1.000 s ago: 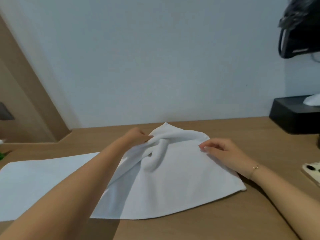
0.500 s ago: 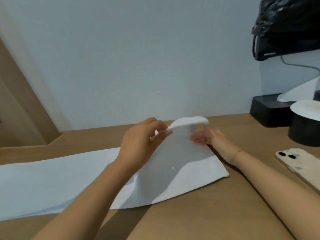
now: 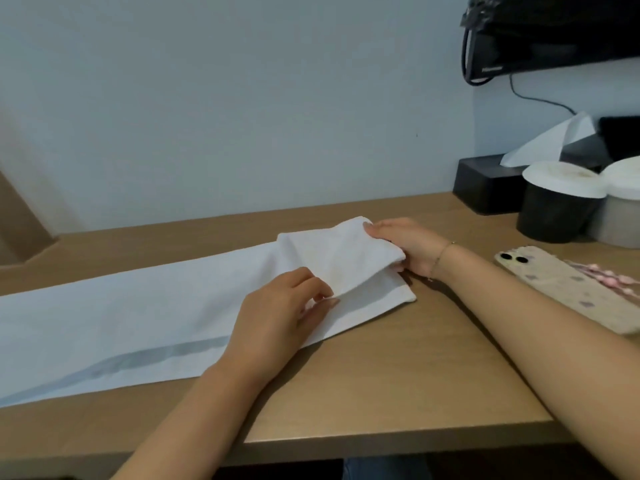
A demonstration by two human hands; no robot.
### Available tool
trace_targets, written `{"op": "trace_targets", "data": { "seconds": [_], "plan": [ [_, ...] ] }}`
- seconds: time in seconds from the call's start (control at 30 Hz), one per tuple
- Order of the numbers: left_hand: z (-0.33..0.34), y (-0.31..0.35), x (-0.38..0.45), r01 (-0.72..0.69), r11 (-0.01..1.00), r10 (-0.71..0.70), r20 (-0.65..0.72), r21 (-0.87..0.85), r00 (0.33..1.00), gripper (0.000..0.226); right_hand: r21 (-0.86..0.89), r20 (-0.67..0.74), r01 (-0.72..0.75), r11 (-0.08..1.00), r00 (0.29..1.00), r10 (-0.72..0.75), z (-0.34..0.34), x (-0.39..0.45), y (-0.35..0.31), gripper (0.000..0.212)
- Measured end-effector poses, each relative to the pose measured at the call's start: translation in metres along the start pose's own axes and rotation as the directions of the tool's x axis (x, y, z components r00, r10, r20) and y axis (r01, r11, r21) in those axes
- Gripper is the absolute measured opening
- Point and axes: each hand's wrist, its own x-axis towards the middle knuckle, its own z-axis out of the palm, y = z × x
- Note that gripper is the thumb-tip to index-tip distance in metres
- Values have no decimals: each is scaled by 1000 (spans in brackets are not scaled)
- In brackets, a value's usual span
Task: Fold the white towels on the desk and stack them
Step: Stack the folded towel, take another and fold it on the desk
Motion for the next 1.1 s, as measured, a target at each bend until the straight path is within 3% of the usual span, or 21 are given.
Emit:
{"op": "trace_targets", "data": {
  "seconds": [0.07, 0.17, 0.27, 0.37, 0.5, 0.67, 0.83, 0.97, 1.1],
  "plan": [
    [-1, -2, -3, -7, 1000, 9, 60, -28, 998, 5, -28, 45, -36, 999, 998, 37, -4, -6, 3, 23],
    [-2, -3, -4, -22, 999, 28, 127, -49, 991, 5, -295, -41, -63, 953, 998, 53, -6, -16, 8, 33],
    [-2, -1, -6, -41, 998, 49, 164, -53, 985, 6, -490, -164, -67, 869, 986, -16, -5, -18, 12, 33],
    [-2, 2, -7, -75, 997, 79, 190, -29, 979, 8, -556, -186, -30, 831, 978, -89, -6, -15, 16, 27],
    [-2, 6, -7, -105, 994, 107, 212, -20, 971, 17, -718, -251, -19, 696, 939, -234, 1, -11, 28, 22],
    [0, 4, -7, -60, 997, 71, 246, -52, 967, 40, -764, -274, -4, 645, 907, -319, 6, -18, 30, 32],
    [1, 3, -8, -21, 995, 41, 208, -97, 977, 28, -582, -202, -33, 813, 974, -105, -4, -31, 20, 38],
    [0, 6, -10, -44, 995, 60, 188, -90, 980, 16, -758, -191, 5, 652, 954, -230, 3, -35, 27, 28],
    [-4, 11, -13, -87, 995, 95, 197, -51, 976, 9, -820, -190, 35, 571, 925, -329, 7, -44, 31, 54]
  ]
}}
